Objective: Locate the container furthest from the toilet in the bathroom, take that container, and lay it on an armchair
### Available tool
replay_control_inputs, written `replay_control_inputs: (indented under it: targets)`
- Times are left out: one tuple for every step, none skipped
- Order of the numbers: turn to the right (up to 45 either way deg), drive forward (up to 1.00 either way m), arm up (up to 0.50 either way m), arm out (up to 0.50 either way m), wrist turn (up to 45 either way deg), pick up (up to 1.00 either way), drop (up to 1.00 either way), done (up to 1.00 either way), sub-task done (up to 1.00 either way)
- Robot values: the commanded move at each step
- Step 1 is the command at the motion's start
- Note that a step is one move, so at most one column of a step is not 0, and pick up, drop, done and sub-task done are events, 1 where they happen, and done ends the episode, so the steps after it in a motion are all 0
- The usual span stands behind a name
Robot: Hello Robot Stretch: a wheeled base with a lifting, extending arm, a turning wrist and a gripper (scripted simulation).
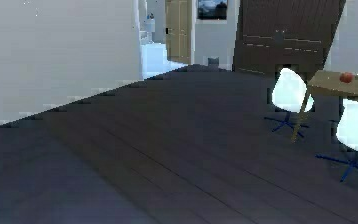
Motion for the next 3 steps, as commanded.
replay_control_inputs:
  targets:
    - [0.0,1.00,0.00,0.00,0.0,0.00,0.00,0.00,0.00]
    - [0.0,1.00,0.00,0.00,0.0,0.00,0.00,0.00,0.00]
    - [0.0,1.00,0.00,0.00,0.0,0.00,0.00,0.00,0.00]
